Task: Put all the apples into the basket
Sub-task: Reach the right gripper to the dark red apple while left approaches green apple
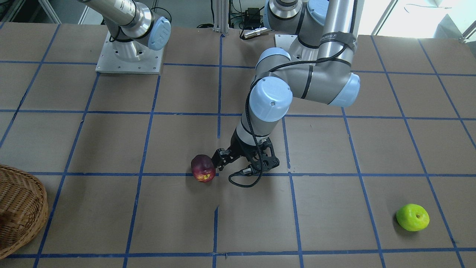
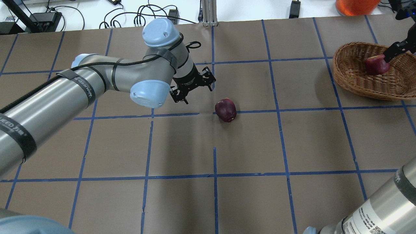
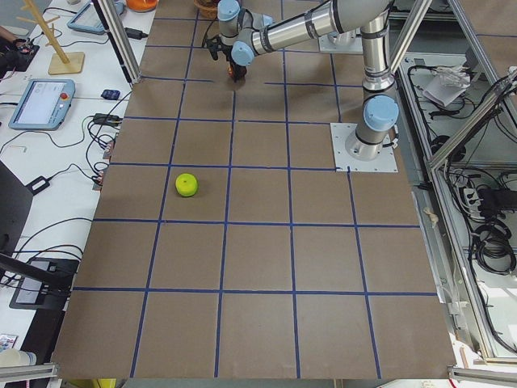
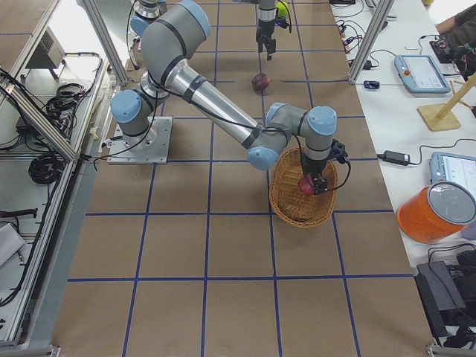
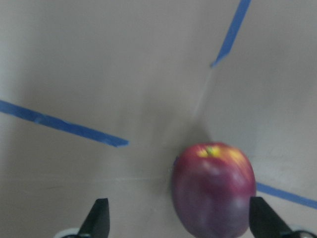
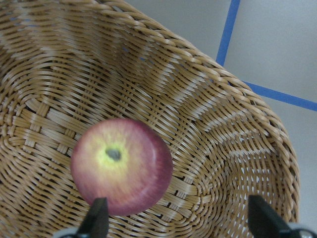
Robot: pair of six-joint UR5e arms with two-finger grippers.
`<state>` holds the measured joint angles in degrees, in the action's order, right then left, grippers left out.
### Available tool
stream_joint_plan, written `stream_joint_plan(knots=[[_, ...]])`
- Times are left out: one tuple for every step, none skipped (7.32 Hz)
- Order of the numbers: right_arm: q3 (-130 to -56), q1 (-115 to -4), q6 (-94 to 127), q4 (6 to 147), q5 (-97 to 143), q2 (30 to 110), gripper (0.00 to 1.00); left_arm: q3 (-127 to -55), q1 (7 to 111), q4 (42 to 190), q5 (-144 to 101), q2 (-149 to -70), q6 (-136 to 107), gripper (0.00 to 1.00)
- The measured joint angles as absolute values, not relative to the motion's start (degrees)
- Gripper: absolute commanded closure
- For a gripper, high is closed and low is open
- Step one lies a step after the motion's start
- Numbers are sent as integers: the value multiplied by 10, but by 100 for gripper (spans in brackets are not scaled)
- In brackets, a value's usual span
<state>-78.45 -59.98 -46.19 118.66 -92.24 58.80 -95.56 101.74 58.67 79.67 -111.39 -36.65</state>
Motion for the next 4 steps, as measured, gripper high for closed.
stream_joint_plan(knots=[[-786, -639, -417, 1125, -916, 617, 0, -952, 978, 610, 807, -1096, -317, 0], [-799, -688, -350, 1066, -898, 647, 0, -952, 928, 624, 819, -1083, -238, 0], [-825, -739, -284, 1035, -875, 676, 0, -951, 878, 630, 828, -1075, -150, 0], [-861, -799, -214, 1026, -859, 704, 0, -947, 831, 633, 837, -1071, -63, 0]])
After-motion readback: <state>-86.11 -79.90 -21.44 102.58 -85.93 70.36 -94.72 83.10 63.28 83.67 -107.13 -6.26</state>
